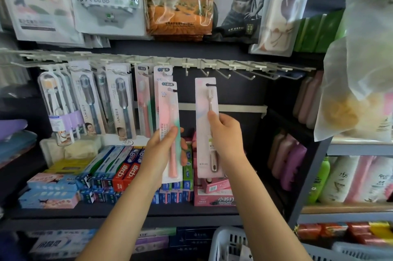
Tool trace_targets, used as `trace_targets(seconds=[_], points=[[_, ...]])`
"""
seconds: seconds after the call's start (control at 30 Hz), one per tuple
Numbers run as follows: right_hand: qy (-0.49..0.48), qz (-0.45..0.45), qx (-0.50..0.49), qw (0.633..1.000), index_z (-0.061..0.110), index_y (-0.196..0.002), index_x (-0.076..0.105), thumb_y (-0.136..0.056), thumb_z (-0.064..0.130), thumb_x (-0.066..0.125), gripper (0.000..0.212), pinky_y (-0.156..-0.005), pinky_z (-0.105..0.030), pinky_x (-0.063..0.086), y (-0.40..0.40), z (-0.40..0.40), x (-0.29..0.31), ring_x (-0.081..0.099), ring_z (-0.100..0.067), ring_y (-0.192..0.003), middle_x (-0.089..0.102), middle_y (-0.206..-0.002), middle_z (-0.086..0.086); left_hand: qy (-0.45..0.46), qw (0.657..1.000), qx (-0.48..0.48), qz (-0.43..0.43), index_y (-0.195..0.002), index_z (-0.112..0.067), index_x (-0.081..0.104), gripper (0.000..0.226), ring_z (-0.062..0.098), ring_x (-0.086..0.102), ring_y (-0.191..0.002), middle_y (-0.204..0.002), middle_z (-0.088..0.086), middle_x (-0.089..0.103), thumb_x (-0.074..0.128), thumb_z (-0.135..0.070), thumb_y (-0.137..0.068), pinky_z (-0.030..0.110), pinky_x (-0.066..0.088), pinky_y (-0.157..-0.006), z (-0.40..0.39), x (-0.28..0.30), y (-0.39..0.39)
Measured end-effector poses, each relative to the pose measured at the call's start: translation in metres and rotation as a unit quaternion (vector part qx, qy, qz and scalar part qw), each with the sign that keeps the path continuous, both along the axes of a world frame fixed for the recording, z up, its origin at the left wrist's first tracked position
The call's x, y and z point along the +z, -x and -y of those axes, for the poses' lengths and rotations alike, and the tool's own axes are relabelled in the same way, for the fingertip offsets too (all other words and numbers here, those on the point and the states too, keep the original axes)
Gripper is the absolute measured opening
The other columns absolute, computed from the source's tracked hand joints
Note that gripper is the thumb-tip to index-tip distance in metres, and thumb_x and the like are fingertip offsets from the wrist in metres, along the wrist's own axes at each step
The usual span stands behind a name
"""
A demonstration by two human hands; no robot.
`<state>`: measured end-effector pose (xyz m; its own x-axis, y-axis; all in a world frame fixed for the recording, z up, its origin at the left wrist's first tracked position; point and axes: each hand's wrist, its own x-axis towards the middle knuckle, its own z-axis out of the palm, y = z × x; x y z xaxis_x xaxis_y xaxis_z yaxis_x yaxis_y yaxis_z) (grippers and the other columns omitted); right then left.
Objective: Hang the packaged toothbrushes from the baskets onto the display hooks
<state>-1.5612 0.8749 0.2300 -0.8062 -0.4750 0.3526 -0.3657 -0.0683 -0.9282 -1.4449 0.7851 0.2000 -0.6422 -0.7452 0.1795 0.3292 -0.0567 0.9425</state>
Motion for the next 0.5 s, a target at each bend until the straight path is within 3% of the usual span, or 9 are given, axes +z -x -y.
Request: trace_targets(seconds=[0.1, 0.17, 0.23, 0.33, 0.4, 0.5], points=[[0.015, -0.014, -0.014, 1.0, 0.017, -0.063, 0.035, -0.103, 0.028, 0.052, 0.044, -0.05, -0.025, 0.032, 0.007, 0.009, 0.014, 0.038, -0.013, -0.05, 0.036, -0.055, 0.003, 0.002, 1.0, -0.004, -0.002, -0.113, -0.008, 0.063, 0.028, 0.026, 0.054, -0.046, -0.073, 0.012, 0.064, 0.054, -0.032, -0.103, 0.03, 0.049, -0.045, 0.002, 0.001, 0.003], [0.017, -0.017, -0.007, 1.0, 0.019, -0.064, 0.033, -0.1, 0.033, 0.052, 0.043, -0.055, -0.032, 0.034, 0.012, 0.018, 0.021, 0.054, -0.032, -0.054, 0.035, -0.06, -0.003, 0.003, 1.0, -0.004, -0.009, -0.114, -0.006, 0.062, 0.028, 0.026, 0.054, -0.045, -0.073, 0.012, 0.064, 0.054, -0.031, -0.103, 0.031, 0.049, -0.045, 0.003, 0.001, 0.005], [0.014, -0.006, 0.005, 1.0, 0.023, -0.06, 0.032, -0.094, 0.041, 0.051, 0.042, -0.059, -0.04, 0.038, 0.019, 0.027, 0.023, 0.061, -0.055, -0.071, 0.04, -0.065, -0.007, 0.008, 1.0, -0.003, -0.009, -0.115, -0.006, 0.062, 0.03, 0.026, 0.053, -0.046, -0.074, 0.013, 0.063, 0.053, -0.031, -0.103, 0.032, 0.05, -0.046, 0.006, 0.0, 0.006], [-0.006, 0.016, 0.015, 1.0, 0.02, -0.064, 0.036, -0.094, 0.045, 0.051, 0.041, -0.062, -0.042, 0.041, 0.026, 0.035, 0.02, 0.061, -0.059, -0.077, 0.044, -0.069, -0.009, 0.014, 1.0, -0.003, -0.006, -0.116, -0.006, 0.062, 0.029, 0.026, 0.054, -0.047, -0.075, 0.013, 0.063, 0.053, -0.031, -0.103, 0.032, 0.051, -0.047, 0.009, -0.001, 0.006], [-0.008, 0.031, 0.011, 0.999, 0.016, -0.07, 0.042, -0.098, 0.044, 0.05, 0.041, -0.062, -0.038, 0.045, 0.032, 0.038, 0.019, 0.065, -0.056, -0.084, 0.048, -0.07, -0.009, 0.014, 1.0, -0.004, -0.002, -0.113, -0.007, 0.063, 0.027, 0.026, 0.055, -0.048, -0.075, 0.014, 0.064, 0.053, -0.03, -0.103, 0.032, 0.052, -0.047, 0.01, -0.001, 0.006], [-0.007, 0.074, -0.003, 0.997, 0.011, -0.073, 0.046, -0.105, 0.037, 0.049, 0.041, -0.049, -0.025, 0.047, 0.037, 0.038, 0.017, 0.069, -0.025, -0.055, 0.051, -0.063, -0.006, 0.024, 1.0, 0.003, 0.015, -0.11, -0.012, 0.066, 0.025, 0.027, 0.064, -0.055, -0.082, 0.016, 0.071, 0.054, -0.032, -0.102, 0.031, 0.055, -0.051, 0.012, -0.002, 0.005]])
